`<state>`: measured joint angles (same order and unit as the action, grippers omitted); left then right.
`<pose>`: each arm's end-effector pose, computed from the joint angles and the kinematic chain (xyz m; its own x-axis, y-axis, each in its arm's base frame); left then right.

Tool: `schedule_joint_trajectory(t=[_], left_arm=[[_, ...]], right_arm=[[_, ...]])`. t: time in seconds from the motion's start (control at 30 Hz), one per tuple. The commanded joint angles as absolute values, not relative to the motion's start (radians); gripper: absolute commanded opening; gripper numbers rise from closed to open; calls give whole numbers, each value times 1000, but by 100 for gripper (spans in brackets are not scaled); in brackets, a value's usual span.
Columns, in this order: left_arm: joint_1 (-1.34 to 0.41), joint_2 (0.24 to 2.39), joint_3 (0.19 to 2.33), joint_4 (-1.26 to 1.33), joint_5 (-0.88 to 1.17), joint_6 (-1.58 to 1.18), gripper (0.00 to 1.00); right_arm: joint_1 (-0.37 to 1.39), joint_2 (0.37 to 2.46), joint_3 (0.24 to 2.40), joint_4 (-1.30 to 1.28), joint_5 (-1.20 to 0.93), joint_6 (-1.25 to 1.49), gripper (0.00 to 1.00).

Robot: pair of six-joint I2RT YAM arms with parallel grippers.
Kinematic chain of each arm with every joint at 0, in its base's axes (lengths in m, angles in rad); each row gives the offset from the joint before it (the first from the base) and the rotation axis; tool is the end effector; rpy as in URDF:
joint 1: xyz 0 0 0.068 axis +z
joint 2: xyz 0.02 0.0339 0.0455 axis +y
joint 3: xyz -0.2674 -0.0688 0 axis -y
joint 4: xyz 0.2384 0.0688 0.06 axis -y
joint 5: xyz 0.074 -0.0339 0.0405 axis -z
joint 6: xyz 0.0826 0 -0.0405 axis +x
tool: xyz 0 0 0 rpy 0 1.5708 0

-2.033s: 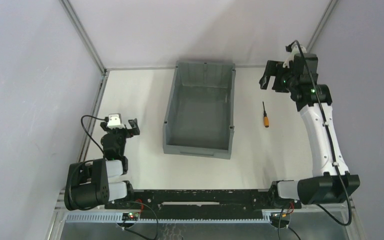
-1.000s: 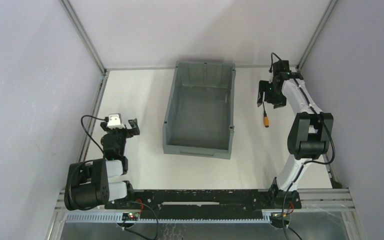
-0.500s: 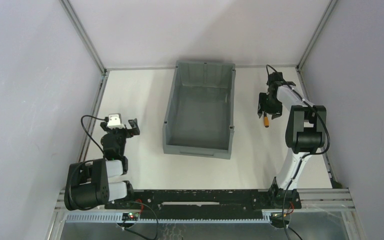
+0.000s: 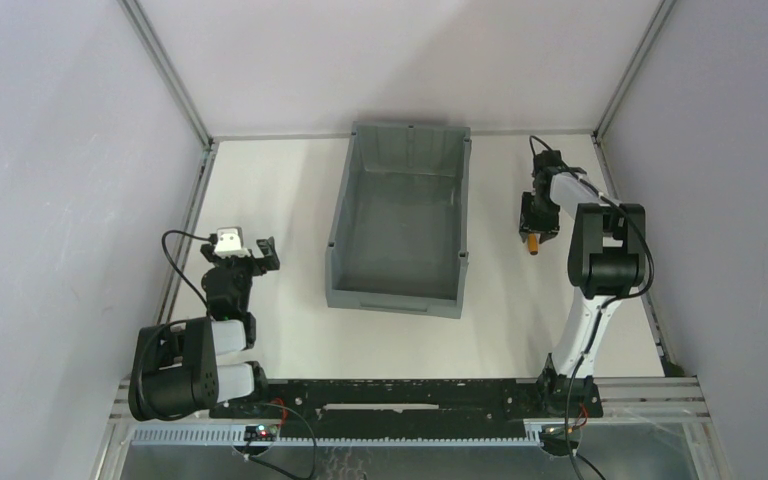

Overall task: Put the screwdriver in the bin
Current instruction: Pick up the screwdriver from the center of the board.

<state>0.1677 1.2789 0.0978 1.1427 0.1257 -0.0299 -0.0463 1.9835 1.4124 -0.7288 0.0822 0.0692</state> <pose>0.2432 0.0307 0.1659 -0.0366 -0.0363 -0.9987 -0.0432 0.9985 -0.0347 0.4013 -0.0254 0.1294 -0.9555 0.1133 -0.2724 0.1345 0.9891 -0.0604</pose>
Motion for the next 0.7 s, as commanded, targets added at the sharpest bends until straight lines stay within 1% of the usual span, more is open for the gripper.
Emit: schedule_joint_trajectory(t=[0.0, 0.13, 0.43, 0.53, 0.6, 0.67], left_arm=[[165, 1267, 137, 1184, 120, -42, 100], [165, 1267, 136, 1184, 120, -43, 100], [165, 1267, 137, 1183, 120, -42, 100], [165, 1267, 137, 1184, 121, -42, 100], [166, 1267, 137, 1183, 121, -42, 100], [164, 1267, 137, 1184, 120, -41, 100]], right_arm=[[-54, 1999, 1411, -709, 101, 79, 48], [-55, 2011, 1410, -706, 99, 80, 41], [-55, 2027, 1415, -706, 70, 83, 13], [-57, 2023, 1426, -715, 45, 87, 6], [-60, 2018, 1438, -726, 15, 87, 1], [-68, 2011, 1453, -737, -30, 91, 0]])
